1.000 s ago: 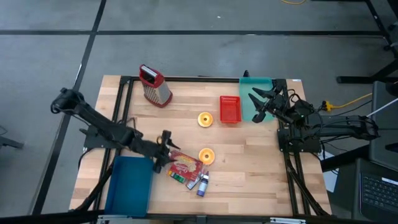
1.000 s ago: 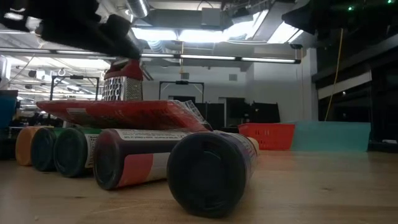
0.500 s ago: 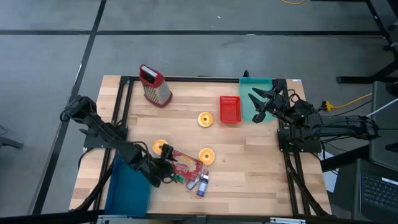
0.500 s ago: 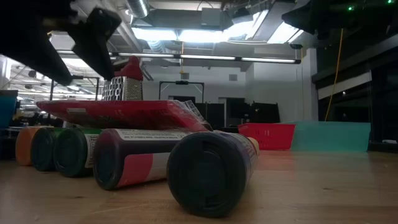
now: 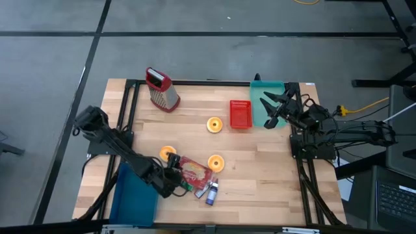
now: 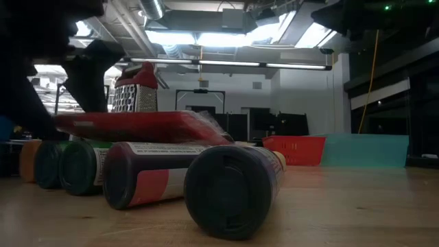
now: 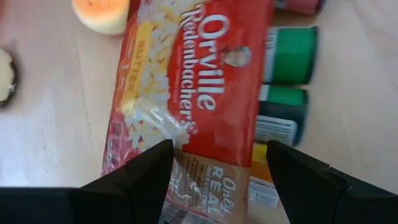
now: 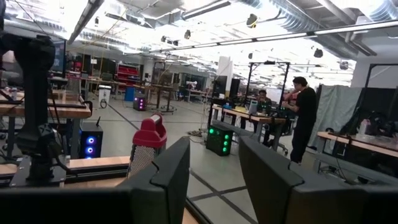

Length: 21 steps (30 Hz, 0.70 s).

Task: Pick & Place Food Item
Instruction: Put the red popcorn bag into the blue bin

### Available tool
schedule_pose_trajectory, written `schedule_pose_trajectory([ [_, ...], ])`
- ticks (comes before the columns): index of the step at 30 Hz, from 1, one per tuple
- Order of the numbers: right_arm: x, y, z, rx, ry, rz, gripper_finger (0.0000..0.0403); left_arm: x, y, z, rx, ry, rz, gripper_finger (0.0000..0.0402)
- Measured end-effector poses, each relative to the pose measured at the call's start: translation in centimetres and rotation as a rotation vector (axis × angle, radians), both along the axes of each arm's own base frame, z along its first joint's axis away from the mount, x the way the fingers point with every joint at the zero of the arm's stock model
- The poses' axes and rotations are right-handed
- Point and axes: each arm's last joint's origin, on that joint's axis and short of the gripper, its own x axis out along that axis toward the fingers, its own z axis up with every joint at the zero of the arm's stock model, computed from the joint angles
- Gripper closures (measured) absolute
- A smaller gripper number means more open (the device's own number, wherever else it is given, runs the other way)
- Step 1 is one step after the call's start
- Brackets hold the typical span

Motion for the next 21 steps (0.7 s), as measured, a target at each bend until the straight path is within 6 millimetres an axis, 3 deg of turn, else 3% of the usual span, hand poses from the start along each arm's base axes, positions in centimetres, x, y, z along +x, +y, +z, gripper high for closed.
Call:
schedule_pose_trajectory([
  [6, 0.0, 0.0, 0.0, 0.0, -0.001, -0.001, 0.0261, 0.2, 0.5, -0.9, 0.134, -0.021, 0.053, 0.0147],
  [10, 0.0, 0.0, 0.0, 0.001, -0.002, 0.0, 0.0261, 0.3, 1.3, -1.0, 0.181, -0.013, 0.094, 0.017],
  [13, 0.0, 0.0, 0.0, 0.001, -0.002, -0.001, 0.0261, 0.4, 1.5, -1.0, 0.204, -0.017, 0.1, 0.0215],
  [21, 0.0, 0.0, 0.0, 0.003, -0.004, 0.0, 0.0261, 0.8, 1.9, -1.0, 0.213, -0.006, 0.071, 0.0389],
])
